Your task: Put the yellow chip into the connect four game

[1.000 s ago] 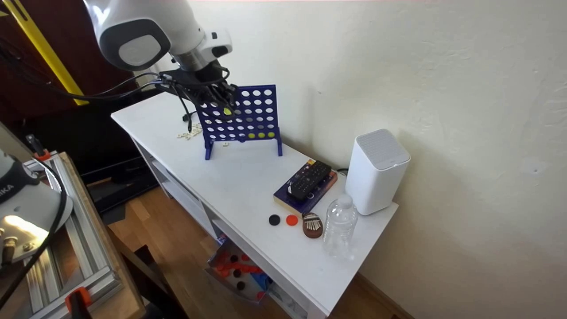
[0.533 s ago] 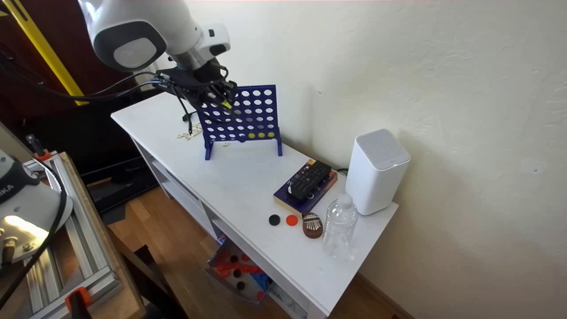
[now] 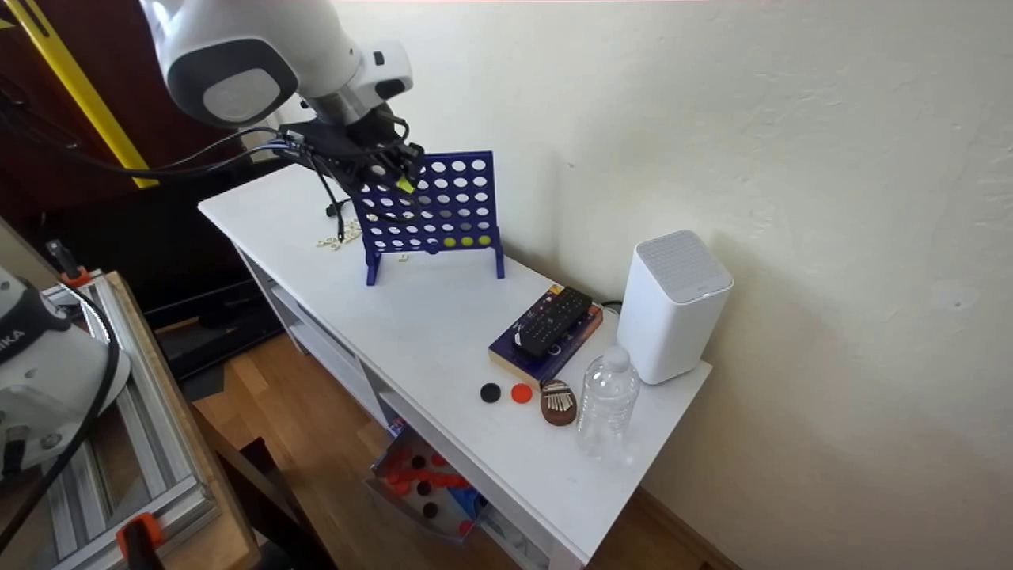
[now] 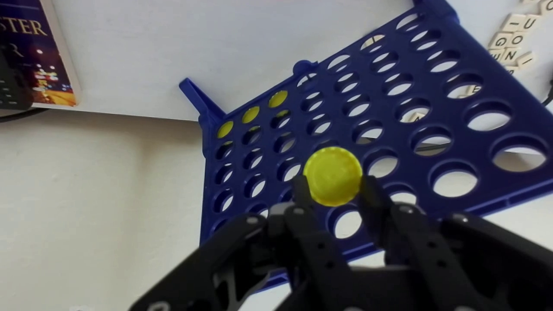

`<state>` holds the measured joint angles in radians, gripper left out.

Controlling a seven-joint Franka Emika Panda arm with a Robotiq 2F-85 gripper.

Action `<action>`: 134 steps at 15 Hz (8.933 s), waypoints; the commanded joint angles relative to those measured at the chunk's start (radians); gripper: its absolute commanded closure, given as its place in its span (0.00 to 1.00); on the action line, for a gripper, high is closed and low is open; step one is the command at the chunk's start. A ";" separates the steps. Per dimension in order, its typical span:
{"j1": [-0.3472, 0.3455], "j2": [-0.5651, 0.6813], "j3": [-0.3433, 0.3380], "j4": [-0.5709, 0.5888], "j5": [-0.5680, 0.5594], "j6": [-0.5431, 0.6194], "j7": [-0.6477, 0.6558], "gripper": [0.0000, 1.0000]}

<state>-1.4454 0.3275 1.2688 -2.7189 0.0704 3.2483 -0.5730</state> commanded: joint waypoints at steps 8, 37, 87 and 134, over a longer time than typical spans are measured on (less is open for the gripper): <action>-0.129 0.104 0.093 0.003 -0.049 0.001 -0.079 0.92; -0.298 0.415 0.149 0.043 -0.493 -0.141 0.027 0.92; -0.266 0.673 0.069 0.193 -0.467 -0.331 -0.319 0.92; -0.286 0.784 0.021 0.210 -0.456 -0.309 -0.497 0.92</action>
<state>-1.7292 1.0854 1.2987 -2.5169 -0.3922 2.9237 -1.0371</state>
